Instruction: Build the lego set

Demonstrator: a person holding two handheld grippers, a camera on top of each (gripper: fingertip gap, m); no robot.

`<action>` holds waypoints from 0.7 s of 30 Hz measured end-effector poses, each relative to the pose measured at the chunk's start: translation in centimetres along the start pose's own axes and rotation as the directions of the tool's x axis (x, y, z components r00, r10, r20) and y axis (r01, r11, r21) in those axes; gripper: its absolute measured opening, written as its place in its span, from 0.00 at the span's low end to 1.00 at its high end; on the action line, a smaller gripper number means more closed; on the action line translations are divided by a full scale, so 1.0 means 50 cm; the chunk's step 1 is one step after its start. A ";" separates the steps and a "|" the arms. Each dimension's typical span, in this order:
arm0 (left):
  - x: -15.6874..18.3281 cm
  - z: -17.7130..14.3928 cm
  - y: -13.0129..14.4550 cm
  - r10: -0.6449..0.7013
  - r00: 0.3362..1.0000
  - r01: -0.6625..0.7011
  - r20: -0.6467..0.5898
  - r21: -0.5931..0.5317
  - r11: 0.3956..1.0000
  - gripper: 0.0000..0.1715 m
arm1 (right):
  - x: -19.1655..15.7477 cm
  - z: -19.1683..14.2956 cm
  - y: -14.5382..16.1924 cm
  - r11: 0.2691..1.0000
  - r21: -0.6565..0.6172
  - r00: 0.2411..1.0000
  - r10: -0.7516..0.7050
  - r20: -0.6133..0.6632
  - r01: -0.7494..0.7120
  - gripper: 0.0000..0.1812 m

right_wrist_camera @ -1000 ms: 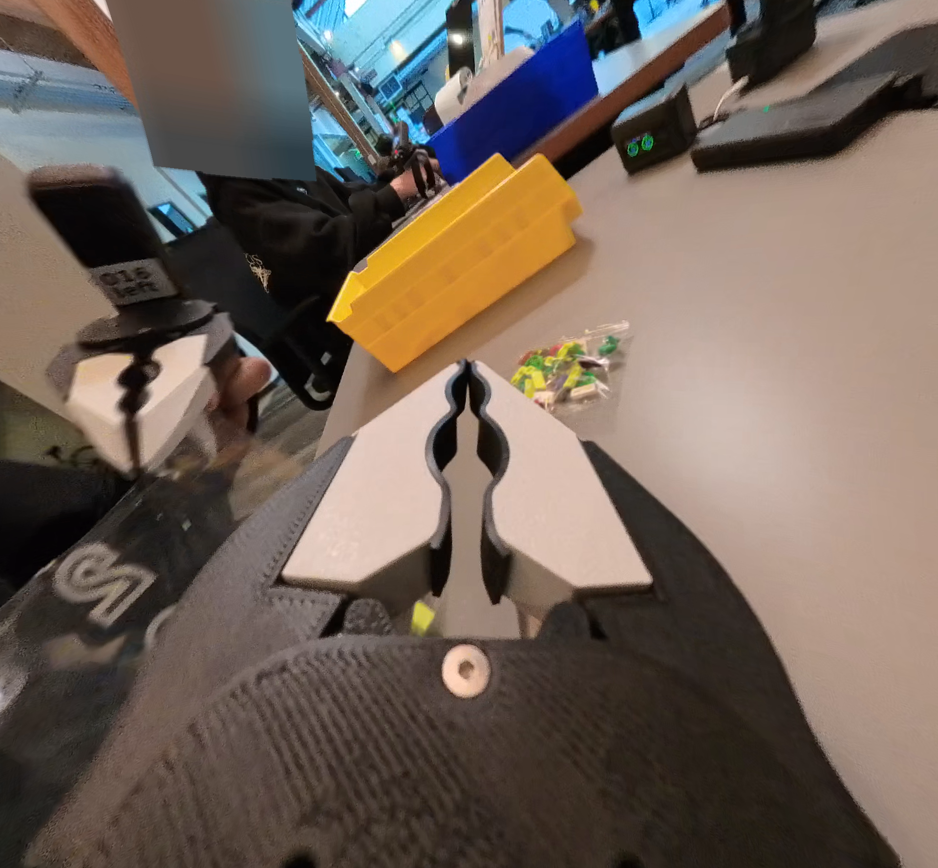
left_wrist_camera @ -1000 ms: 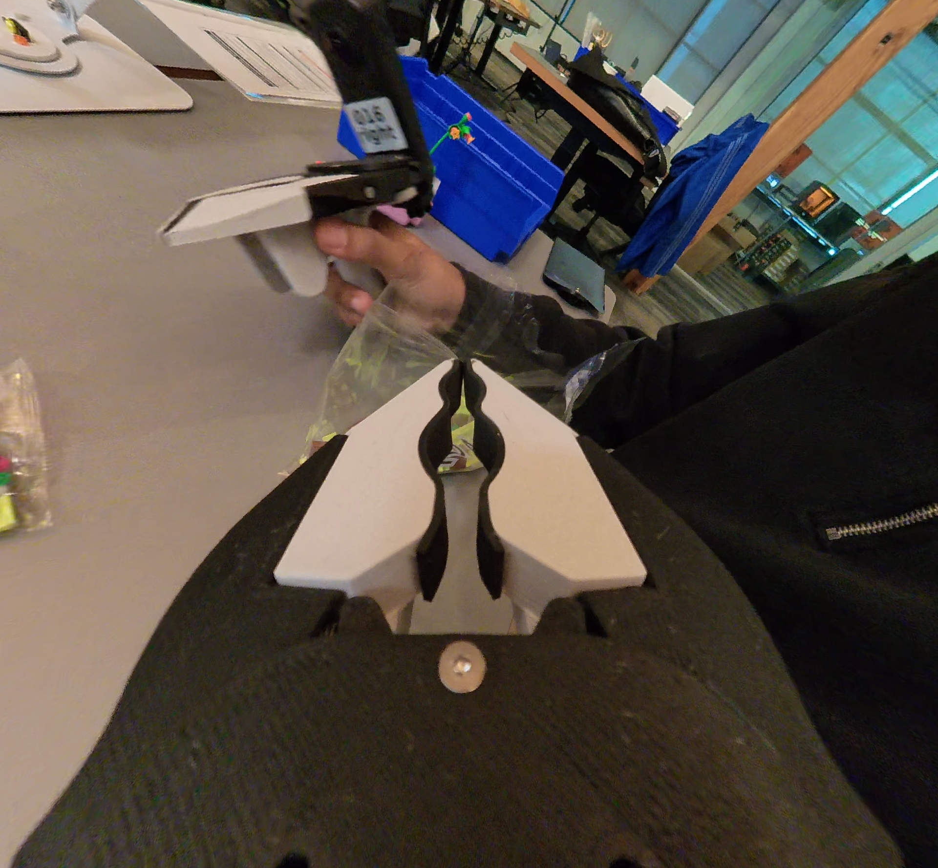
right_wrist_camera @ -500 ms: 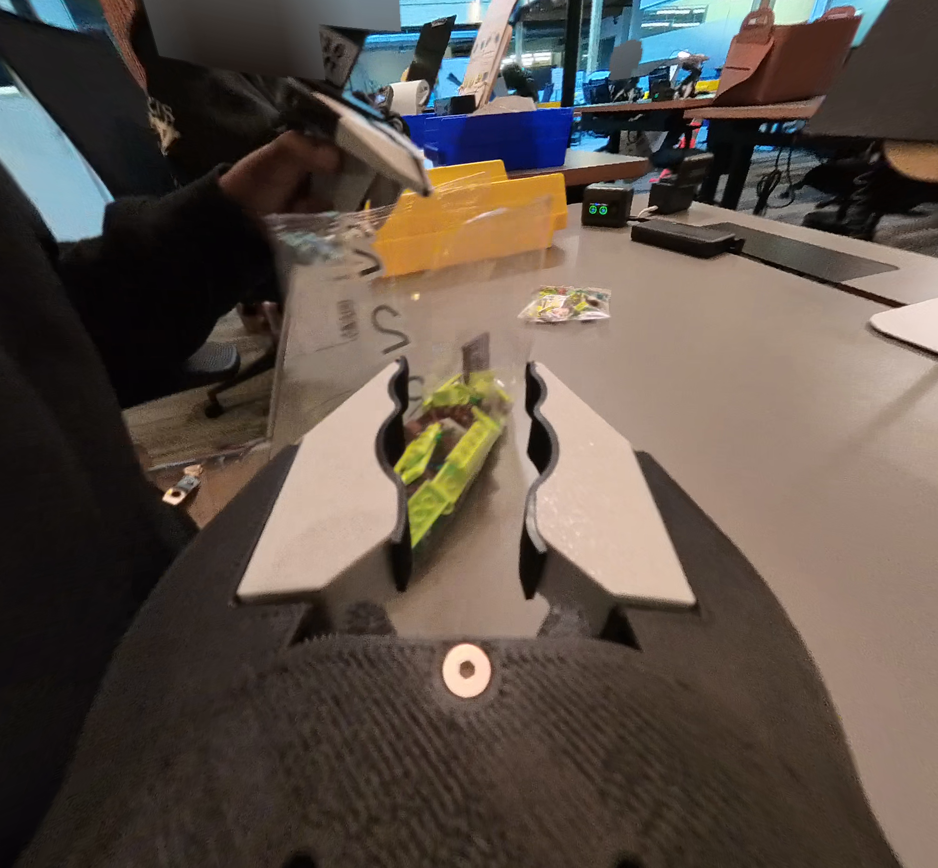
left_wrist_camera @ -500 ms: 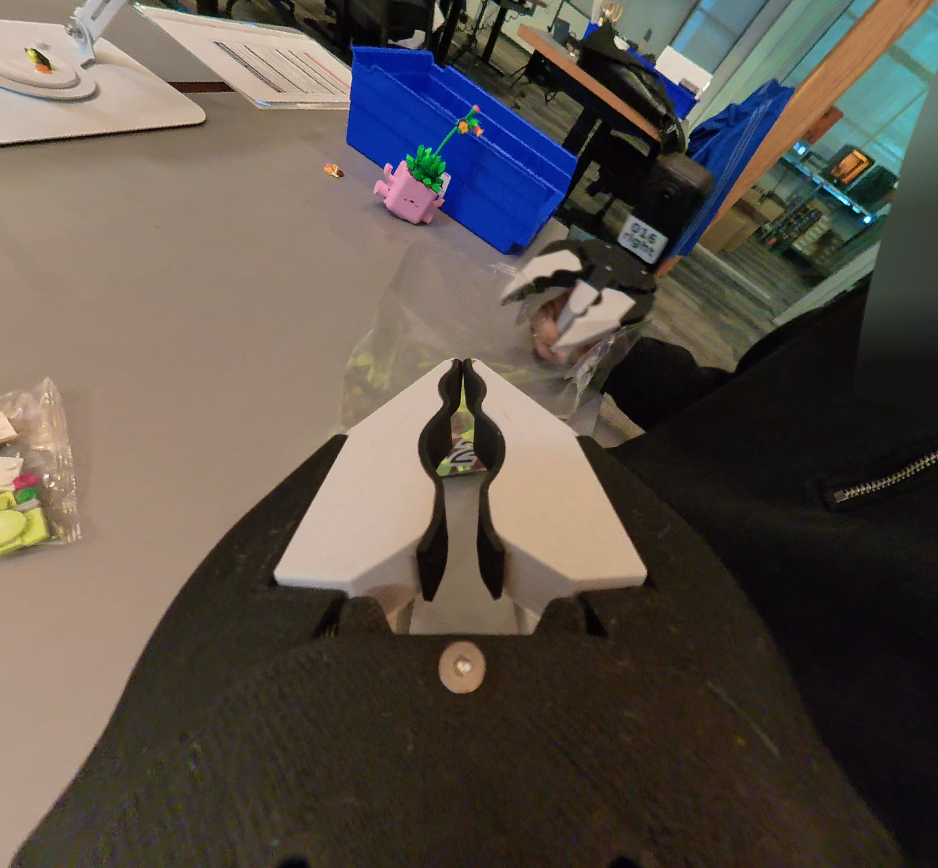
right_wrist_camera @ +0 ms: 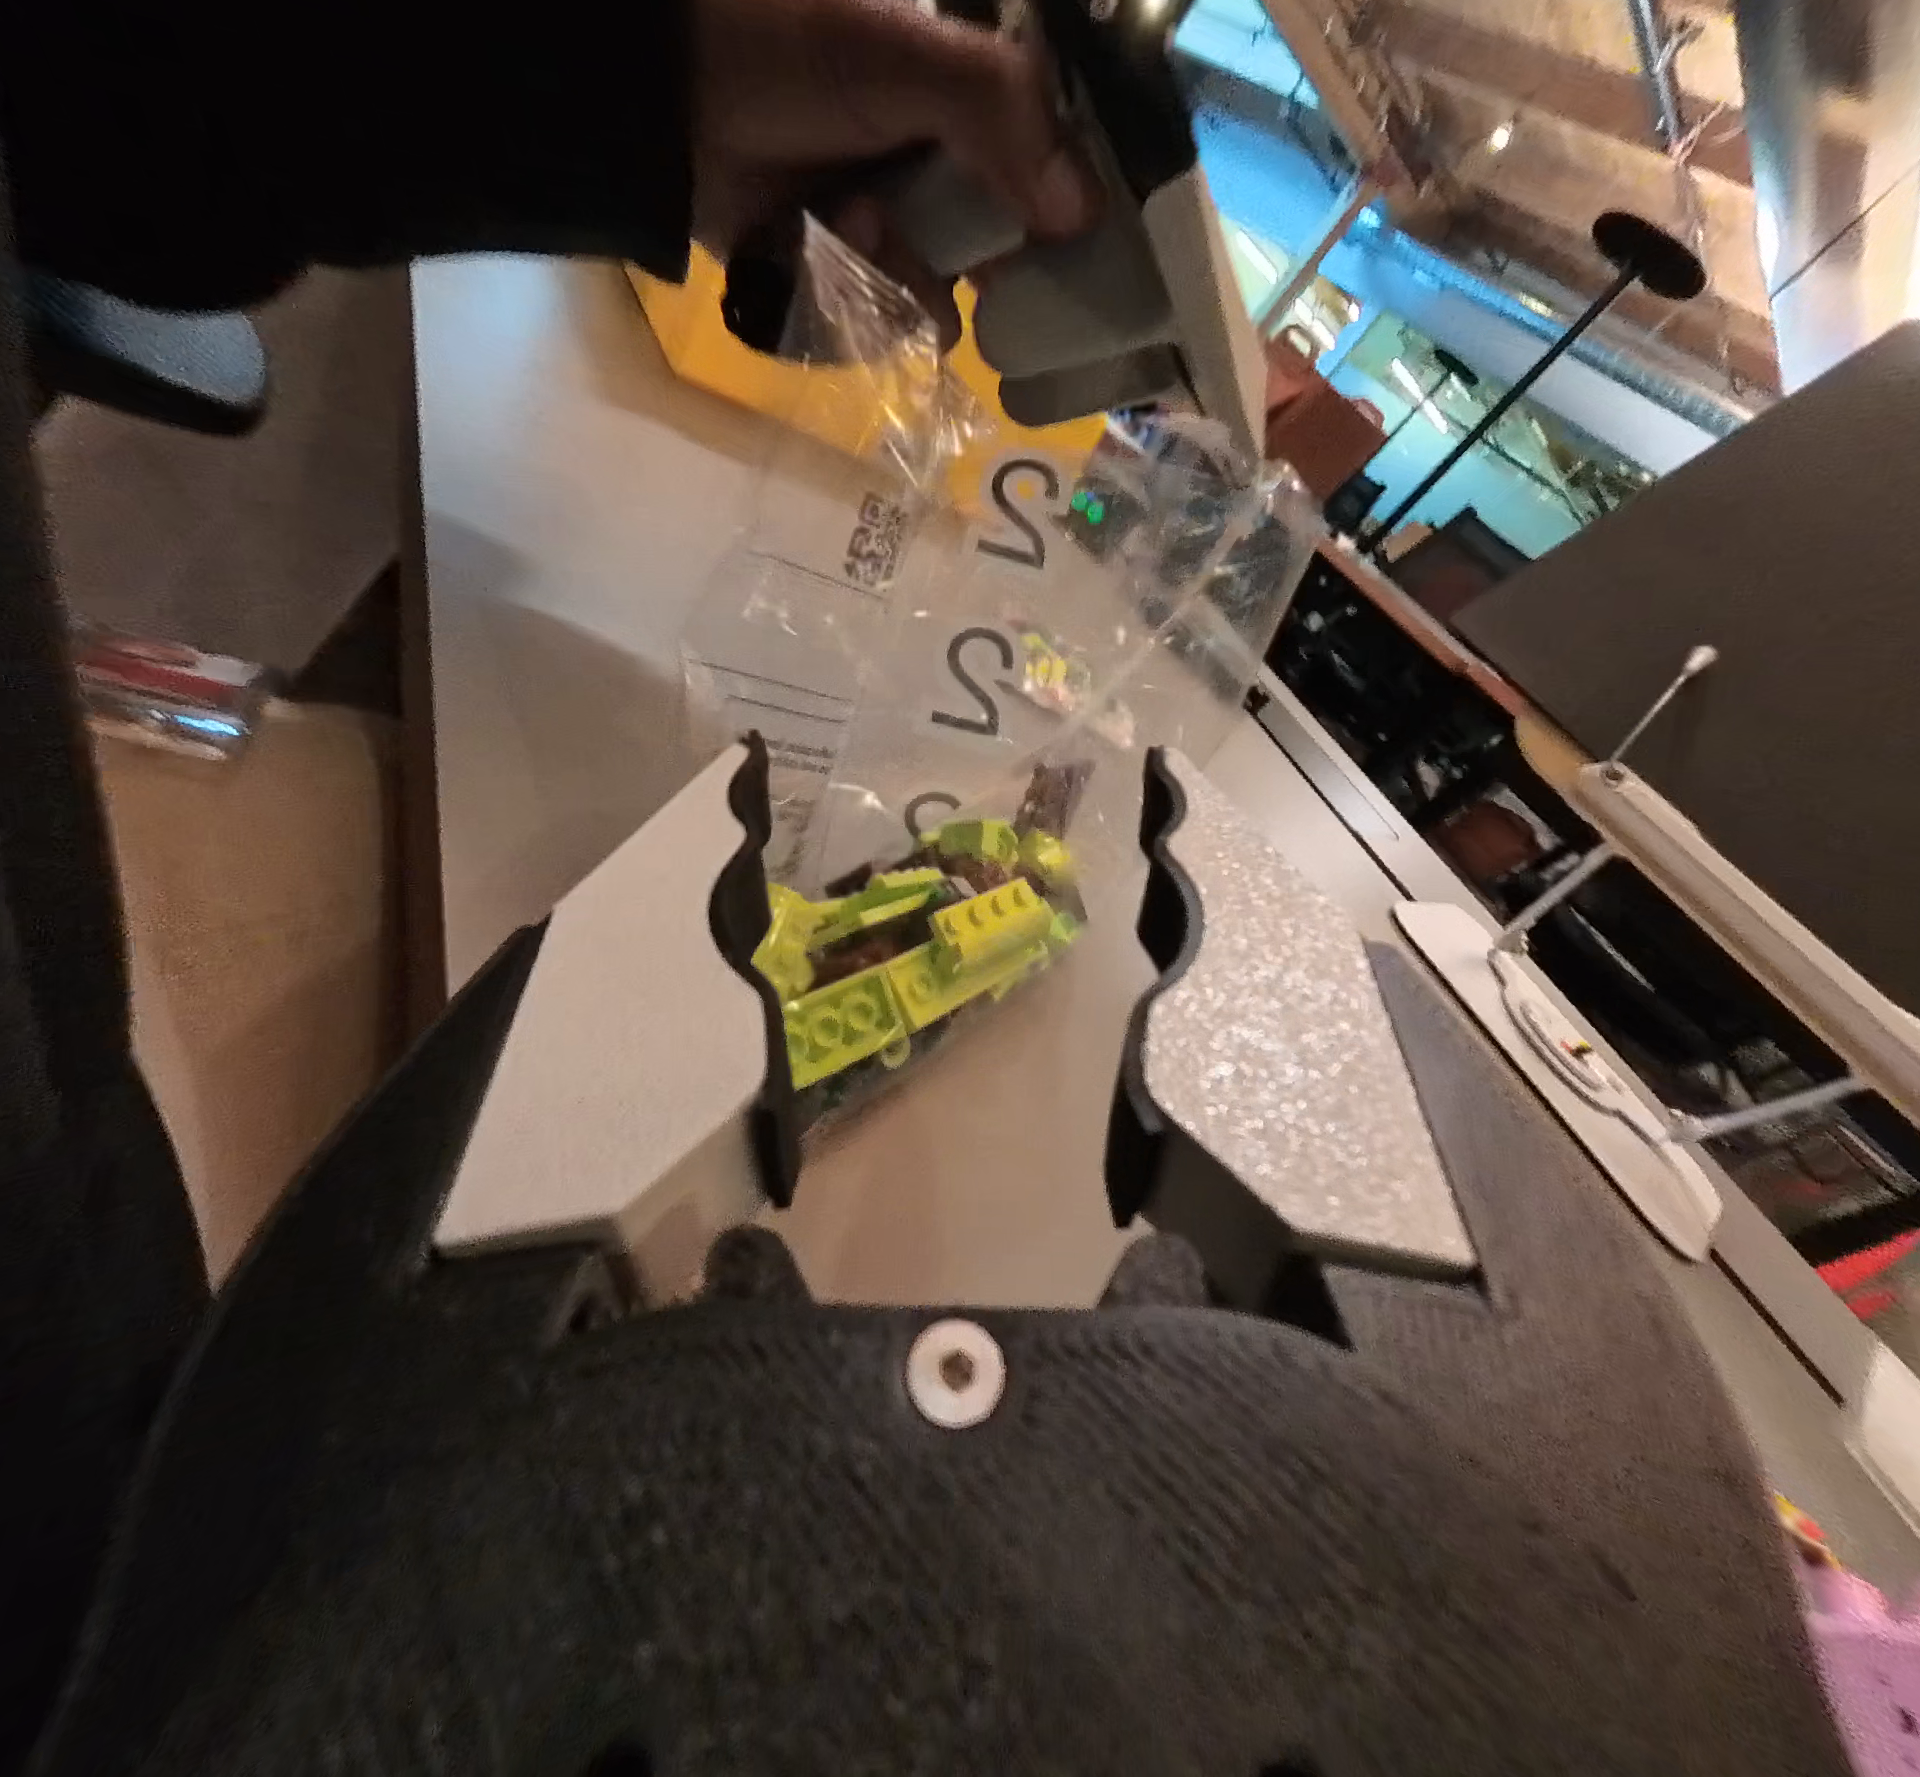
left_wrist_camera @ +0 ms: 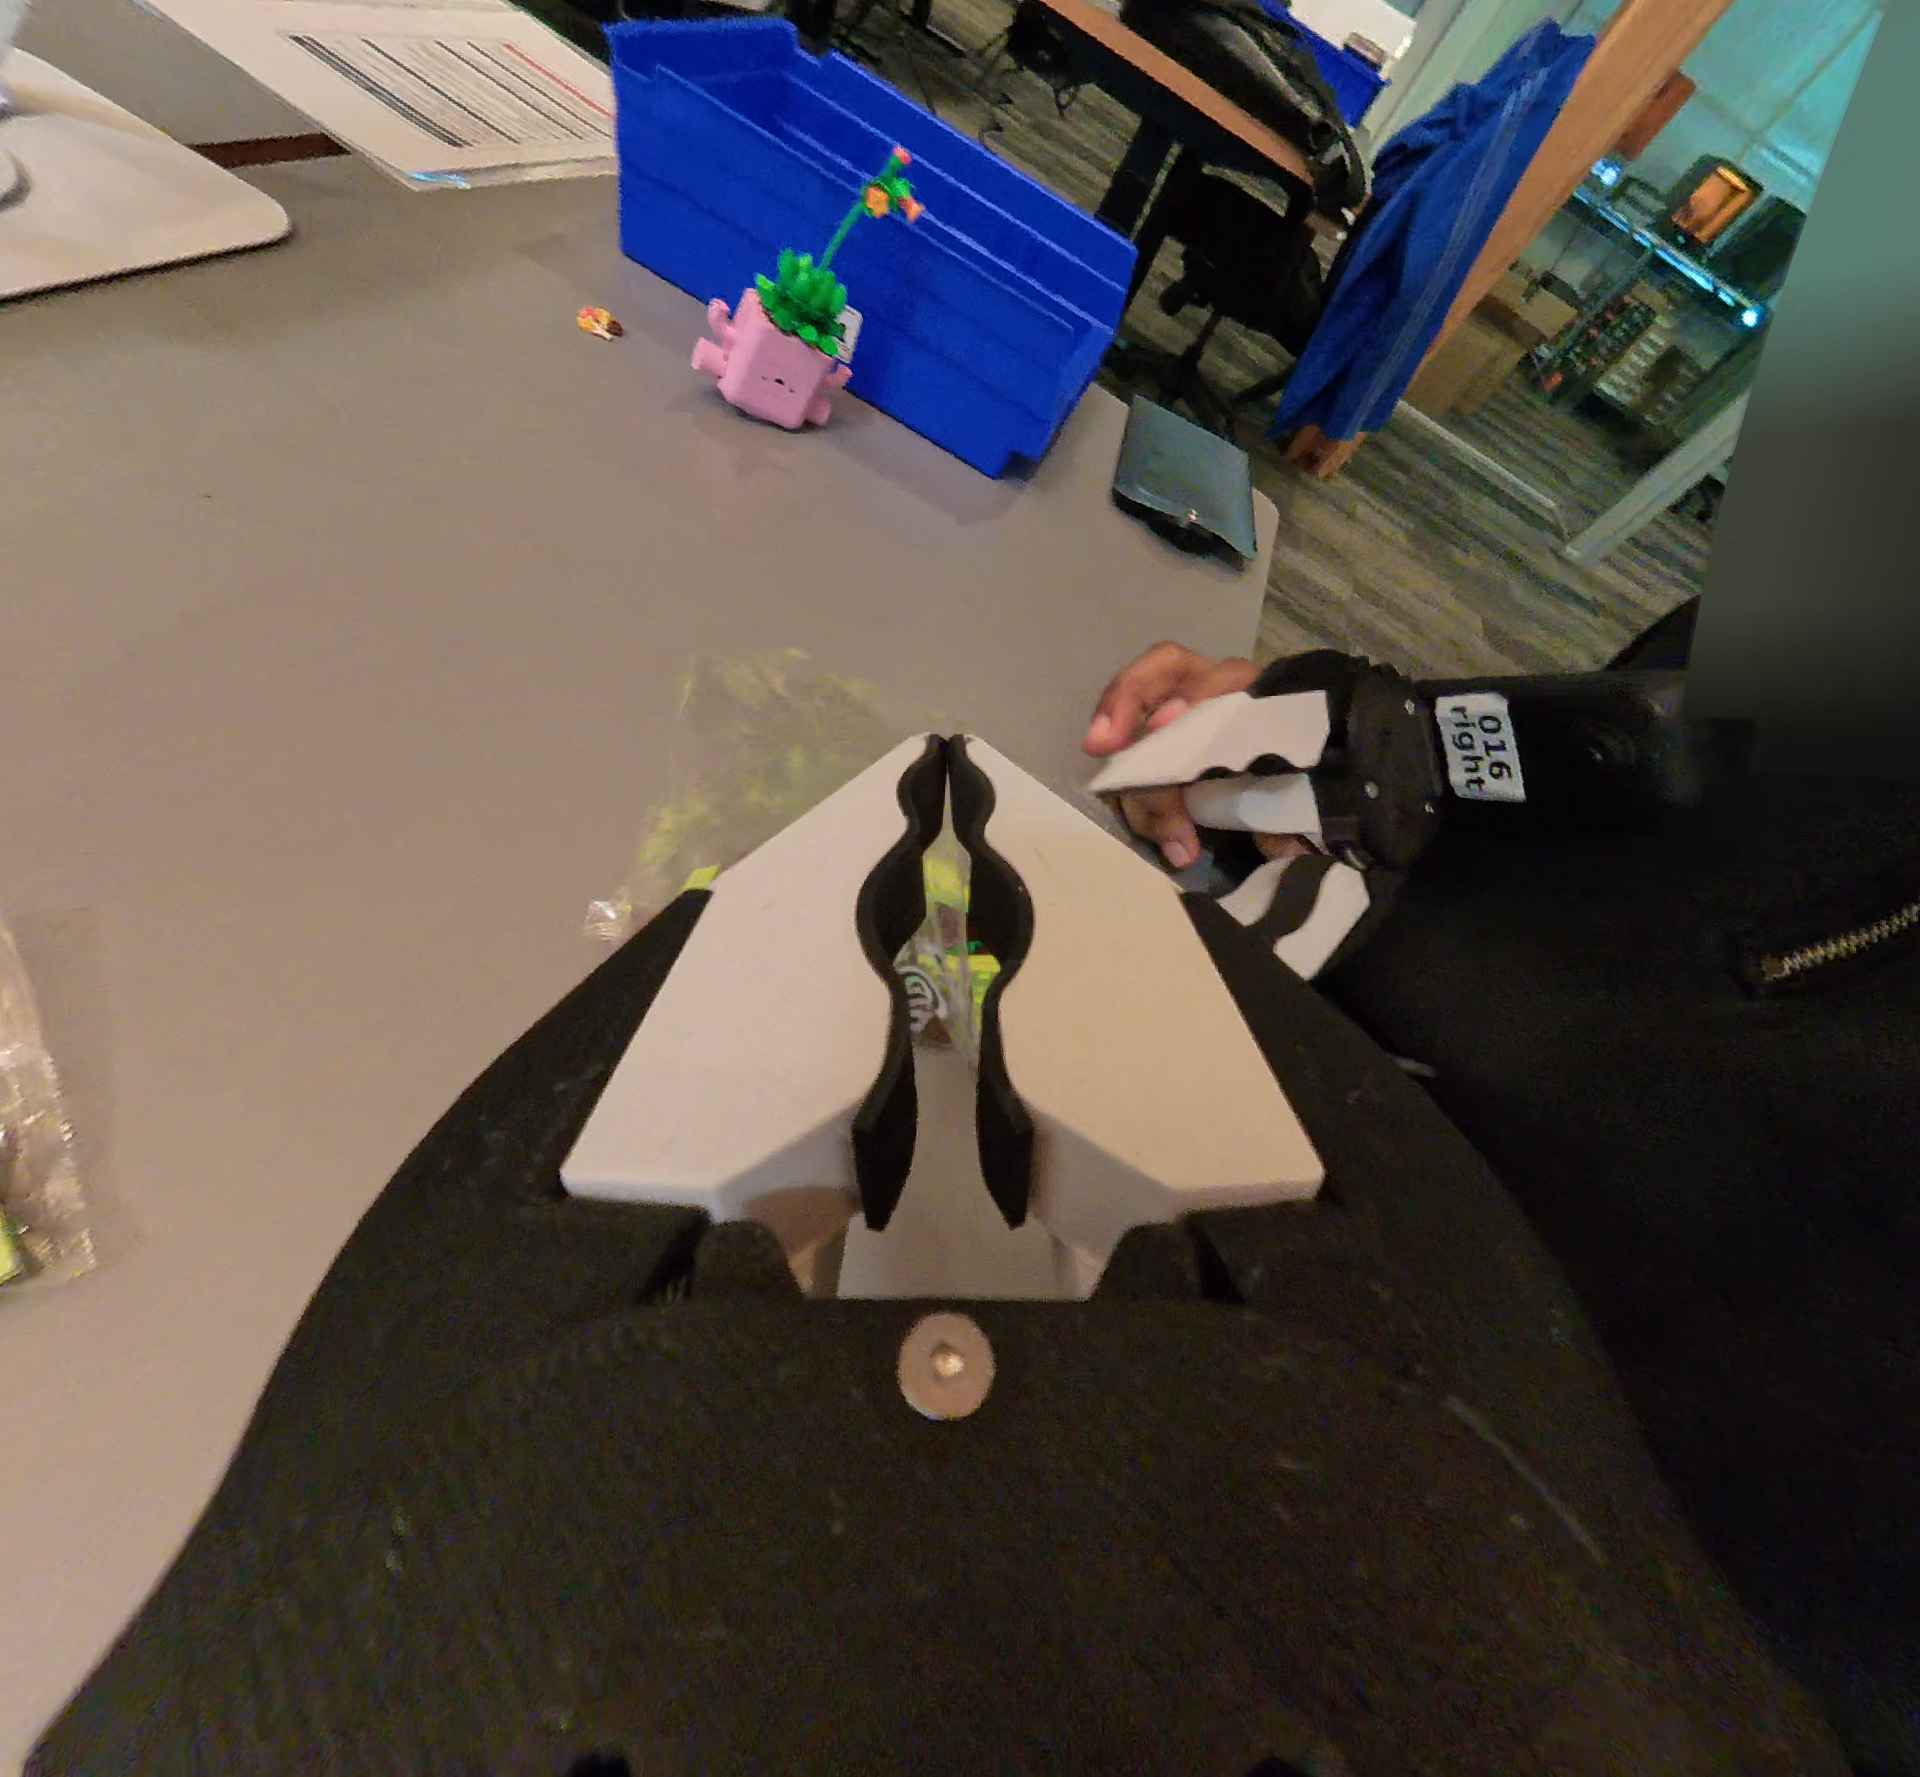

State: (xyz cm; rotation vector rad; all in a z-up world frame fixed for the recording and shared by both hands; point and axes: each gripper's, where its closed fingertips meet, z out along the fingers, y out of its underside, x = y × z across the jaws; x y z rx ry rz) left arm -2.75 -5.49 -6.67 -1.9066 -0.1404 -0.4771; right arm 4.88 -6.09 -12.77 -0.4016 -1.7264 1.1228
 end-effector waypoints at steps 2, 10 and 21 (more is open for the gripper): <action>-0.012 -0.012 -0.007 -0.026 1.000 0.026 0.014 0.037 0.999 0.00 | 0.004 -0.010 -0.012 0.998 0.046 0.999 0.046 0.018 -0.047 0.39; -0.011 -0.064 -0.055 -0.144 0.986 0.161 -0.086 0.253 0.954 0.00 | -0.056 0.024 0.001 0.997 -0.071 0.987 0.044 0.154 -0.033 0.54; -0.027 -0.112 -0.053 -0.182 0.983 0.182 -0.032 0.313 0.932 0.00 | -0.067 0.051 0.047 0.974 -0.208 0.987 -0.052 0.152 0.083 0.36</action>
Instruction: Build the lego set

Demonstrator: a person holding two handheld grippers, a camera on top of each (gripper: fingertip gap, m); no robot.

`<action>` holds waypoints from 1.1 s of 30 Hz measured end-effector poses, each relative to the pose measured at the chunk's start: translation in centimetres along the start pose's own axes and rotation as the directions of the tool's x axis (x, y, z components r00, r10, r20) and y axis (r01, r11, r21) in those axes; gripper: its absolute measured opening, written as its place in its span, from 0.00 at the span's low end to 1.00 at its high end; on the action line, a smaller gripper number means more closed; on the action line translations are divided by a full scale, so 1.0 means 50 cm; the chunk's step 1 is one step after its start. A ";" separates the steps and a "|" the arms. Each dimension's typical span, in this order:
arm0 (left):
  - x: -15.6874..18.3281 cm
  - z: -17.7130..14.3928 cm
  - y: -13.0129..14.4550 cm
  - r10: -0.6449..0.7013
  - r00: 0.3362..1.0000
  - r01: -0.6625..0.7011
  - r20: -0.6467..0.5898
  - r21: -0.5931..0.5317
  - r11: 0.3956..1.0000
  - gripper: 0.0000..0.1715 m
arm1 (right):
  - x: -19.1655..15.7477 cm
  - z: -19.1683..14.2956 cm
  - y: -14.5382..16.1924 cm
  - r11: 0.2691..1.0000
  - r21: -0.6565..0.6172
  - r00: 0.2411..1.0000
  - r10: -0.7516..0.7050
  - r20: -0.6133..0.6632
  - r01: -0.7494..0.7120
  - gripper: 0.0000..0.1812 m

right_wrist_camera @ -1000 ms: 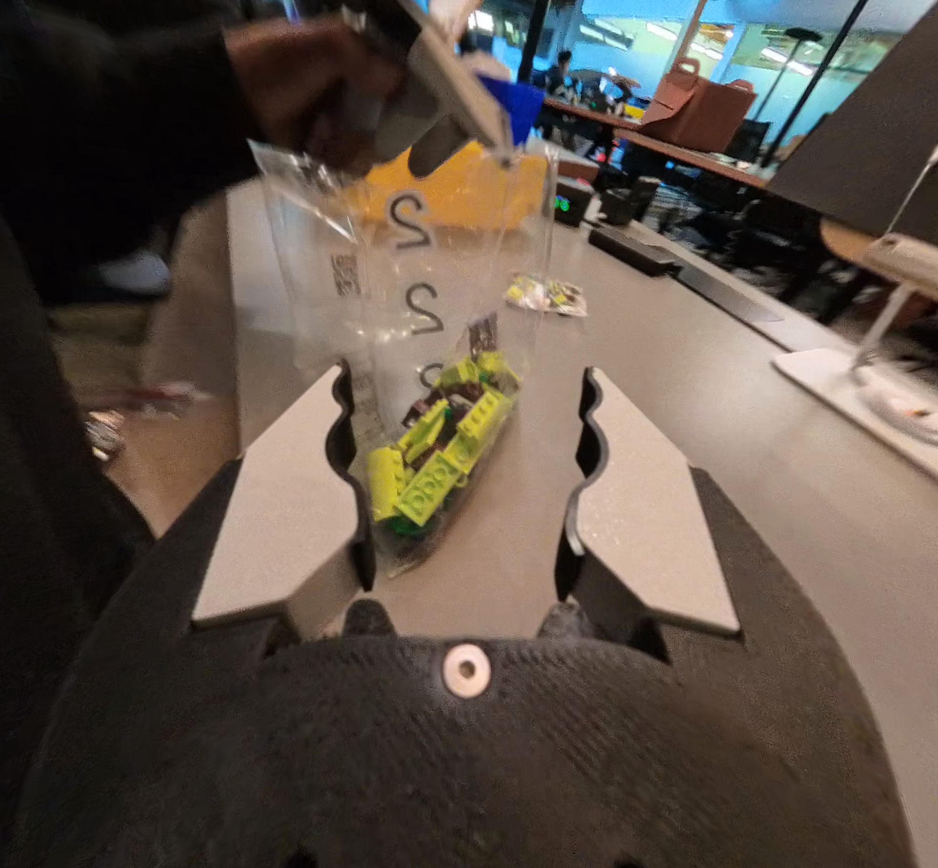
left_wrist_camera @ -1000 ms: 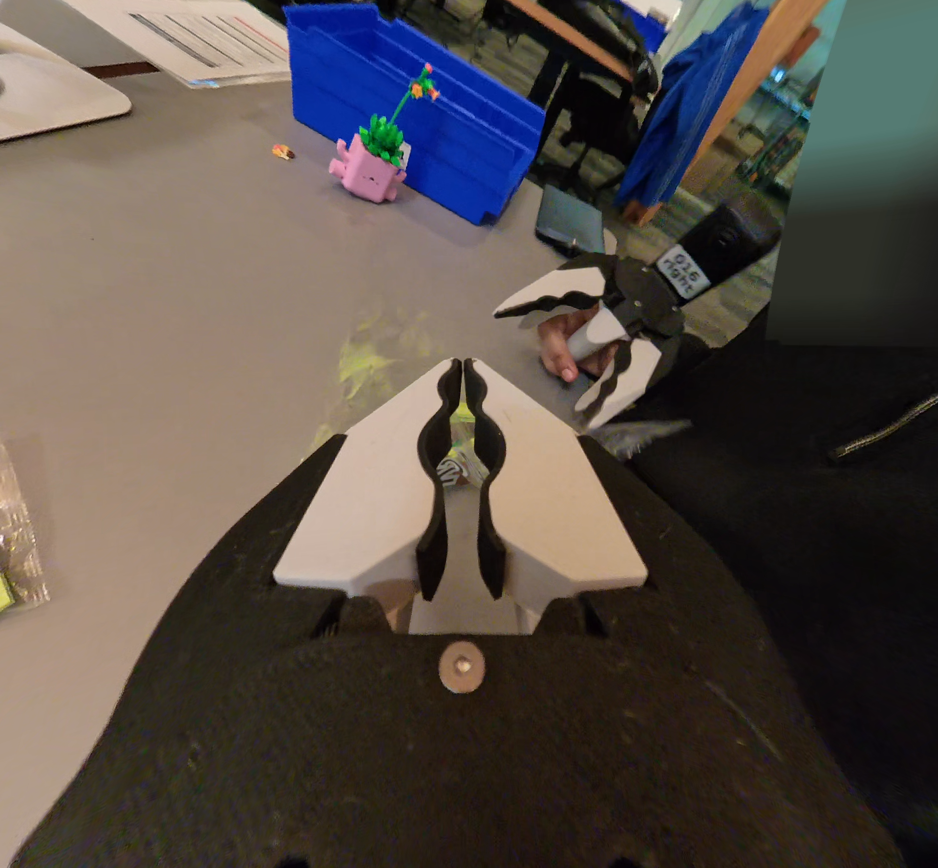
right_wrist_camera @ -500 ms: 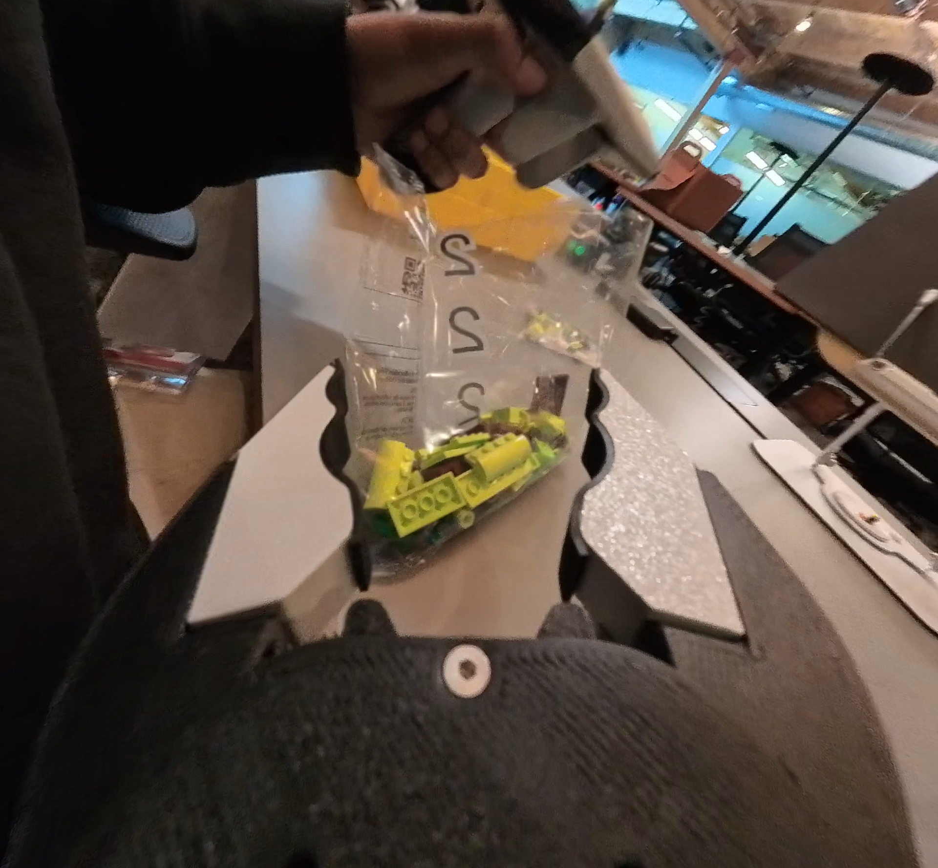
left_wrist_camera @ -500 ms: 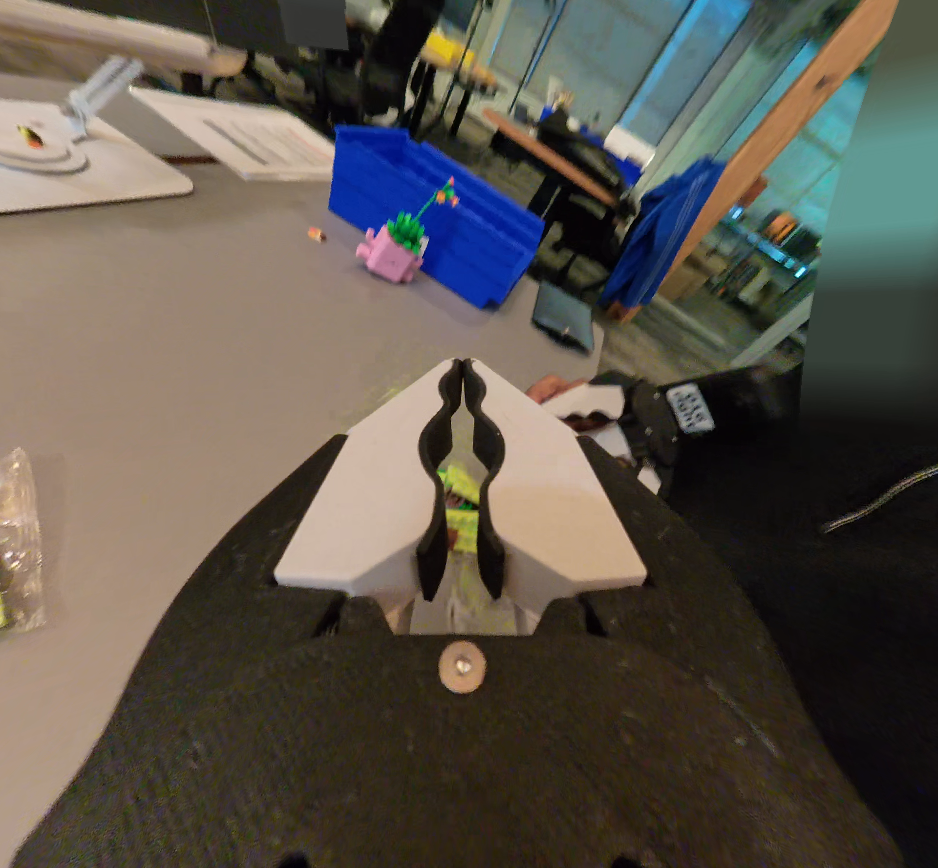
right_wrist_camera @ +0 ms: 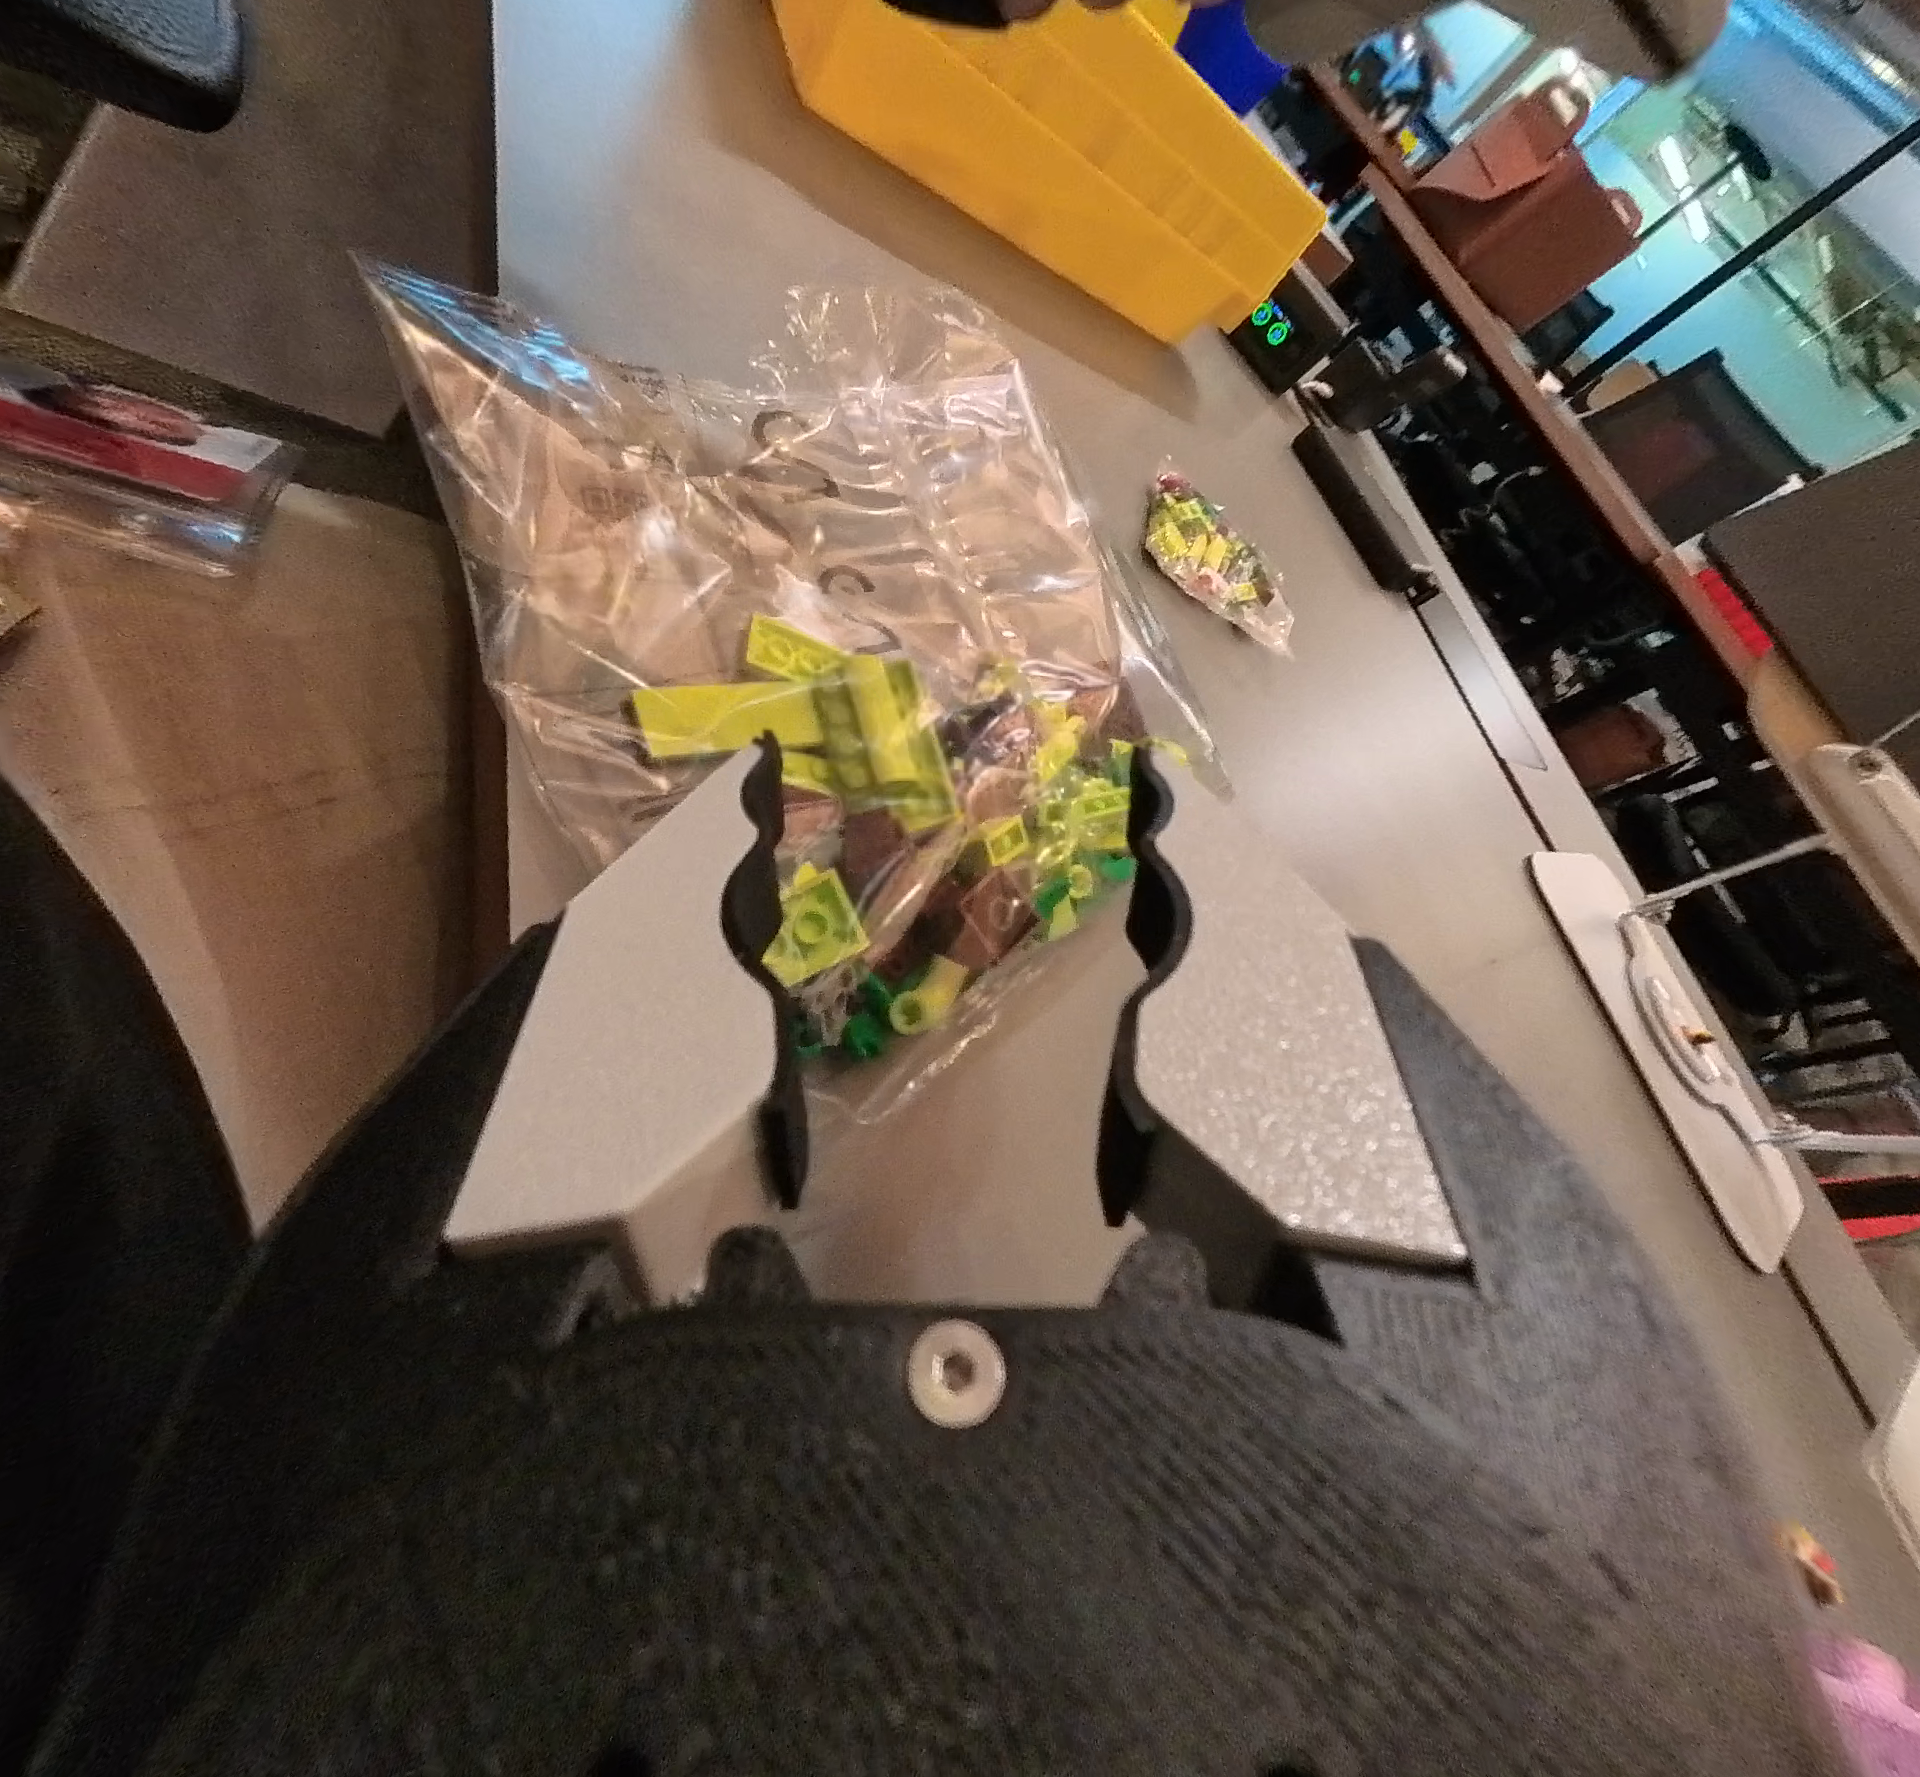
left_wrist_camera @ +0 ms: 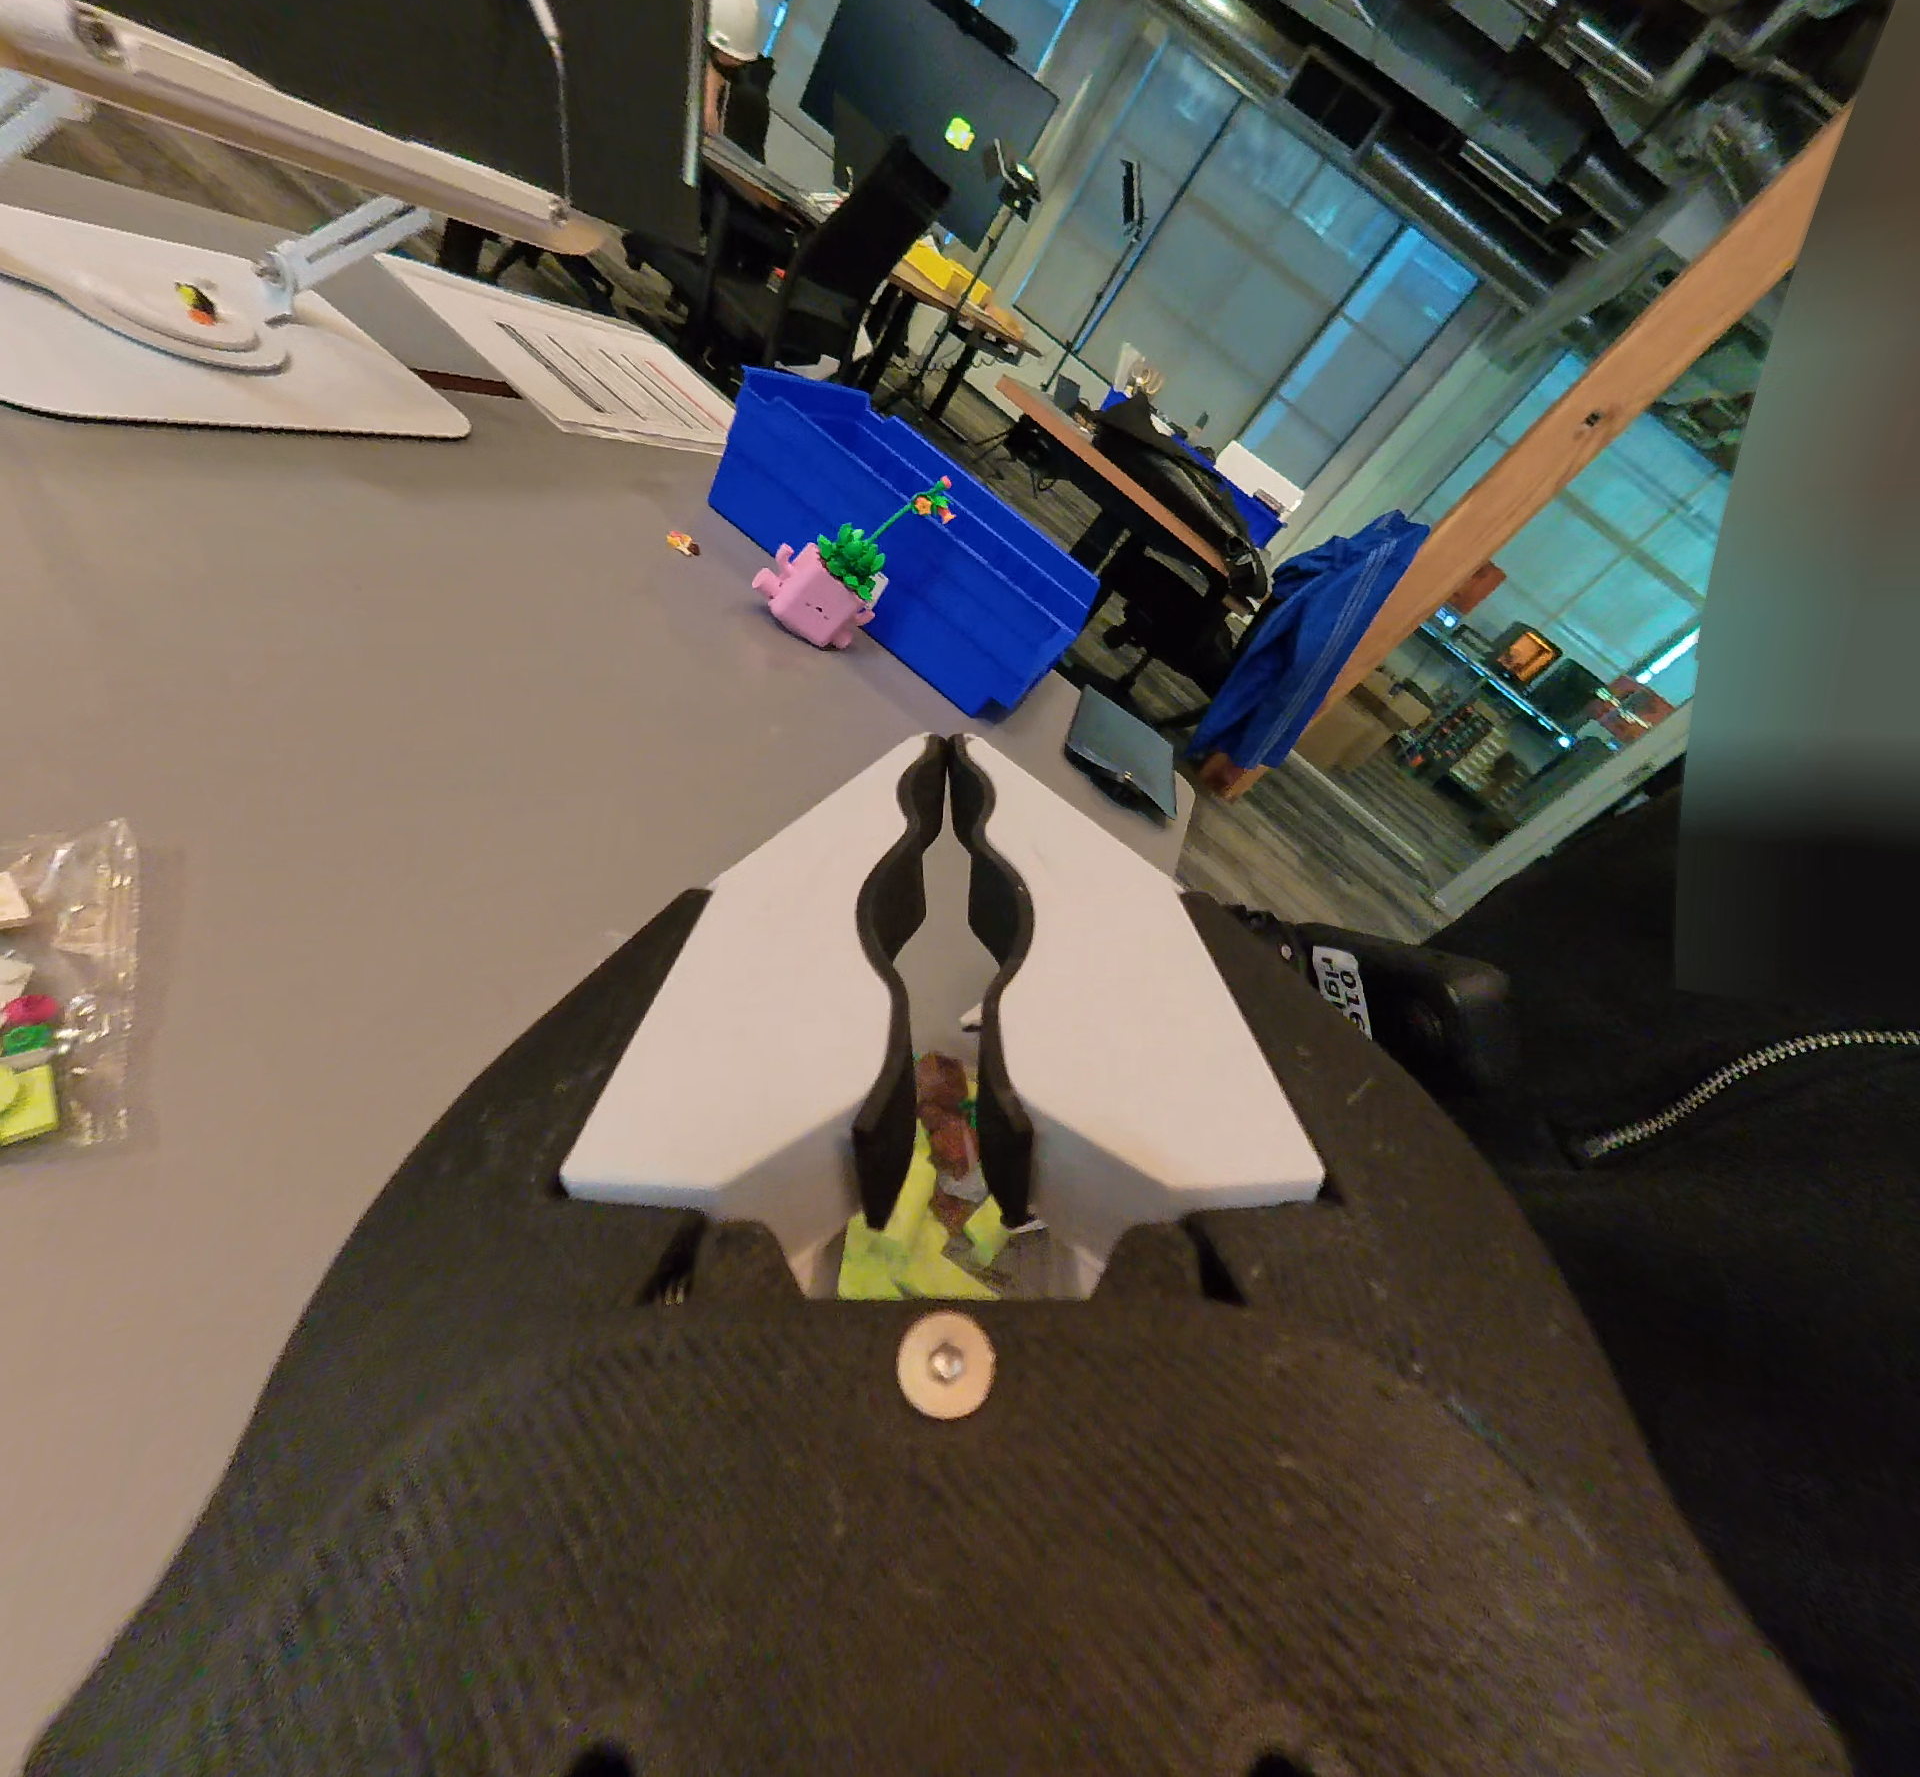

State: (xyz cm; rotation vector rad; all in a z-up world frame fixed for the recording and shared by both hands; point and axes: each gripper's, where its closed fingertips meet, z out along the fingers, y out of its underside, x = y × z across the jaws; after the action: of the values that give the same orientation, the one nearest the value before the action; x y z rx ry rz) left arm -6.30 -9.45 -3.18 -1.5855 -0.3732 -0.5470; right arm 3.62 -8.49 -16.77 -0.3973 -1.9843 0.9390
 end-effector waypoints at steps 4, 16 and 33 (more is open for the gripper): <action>-0.014 -0.017 0.000 -0.022 0.999 0.021 0.044 0.011 1.000 0.00 | 0.002 -0.001 0.004 1.000 -0.008 1.000 0.021 0.014 -0.021 0.37; -0.125 -0.120 0.156 -0.034 0.905 0.064 0.425 -0.055 0.996 0.00 | -0.094 -0.027 -0.027 0.998 0.011 0.952 0.049 0.301 -0.055 0.46; -0.131 -0.218 0.092 -0.048 0.865 -0.089 0.499 0.247 0.965 0.06 | 0.098 0.016 -0.131 0.985 0.083 0.987 0.155 -0.032 -0.152 0.00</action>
State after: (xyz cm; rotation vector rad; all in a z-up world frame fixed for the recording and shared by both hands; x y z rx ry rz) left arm -10.56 -20.11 -10.29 -1.4533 -0.7891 -0.0459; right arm 0.72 -10.31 -9.30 -0.5244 -1.8945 1.0960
